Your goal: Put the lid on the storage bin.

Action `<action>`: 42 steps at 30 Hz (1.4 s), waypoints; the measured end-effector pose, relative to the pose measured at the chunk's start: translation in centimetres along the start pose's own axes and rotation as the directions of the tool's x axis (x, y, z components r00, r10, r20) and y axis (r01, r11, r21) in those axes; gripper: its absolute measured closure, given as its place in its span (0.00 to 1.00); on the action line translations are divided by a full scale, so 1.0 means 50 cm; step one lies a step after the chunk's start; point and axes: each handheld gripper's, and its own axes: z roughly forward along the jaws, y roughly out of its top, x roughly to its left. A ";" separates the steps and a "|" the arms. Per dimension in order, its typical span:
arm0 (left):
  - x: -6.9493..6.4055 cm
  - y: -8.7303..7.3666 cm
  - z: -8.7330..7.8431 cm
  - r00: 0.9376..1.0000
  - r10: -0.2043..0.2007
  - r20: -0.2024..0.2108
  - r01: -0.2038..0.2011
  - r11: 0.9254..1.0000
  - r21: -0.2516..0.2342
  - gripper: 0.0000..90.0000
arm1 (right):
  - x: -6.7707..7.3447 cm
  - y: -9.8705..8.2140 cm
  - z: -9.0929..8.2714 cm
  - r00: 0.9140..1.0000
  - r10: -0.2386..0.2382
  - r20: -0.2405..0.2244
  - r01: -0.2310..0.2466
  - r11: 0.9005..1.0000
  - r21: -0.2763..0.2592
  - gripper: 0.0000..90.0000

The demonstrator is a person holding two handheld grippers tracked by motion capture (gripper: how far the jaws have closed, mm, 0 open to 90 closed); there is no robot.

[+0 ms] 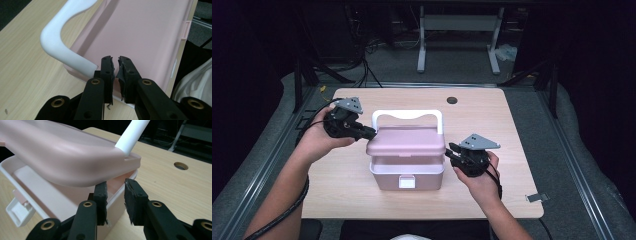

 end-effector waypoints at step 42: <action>0.040 -0.180 0.062 0.966 -0.201 -0.163 0.195 0.980 -0.047 0.52 | -0.071 -0.080 -0.009 0.995 0.033 0.090 -0.040 0.996 0.084 0.59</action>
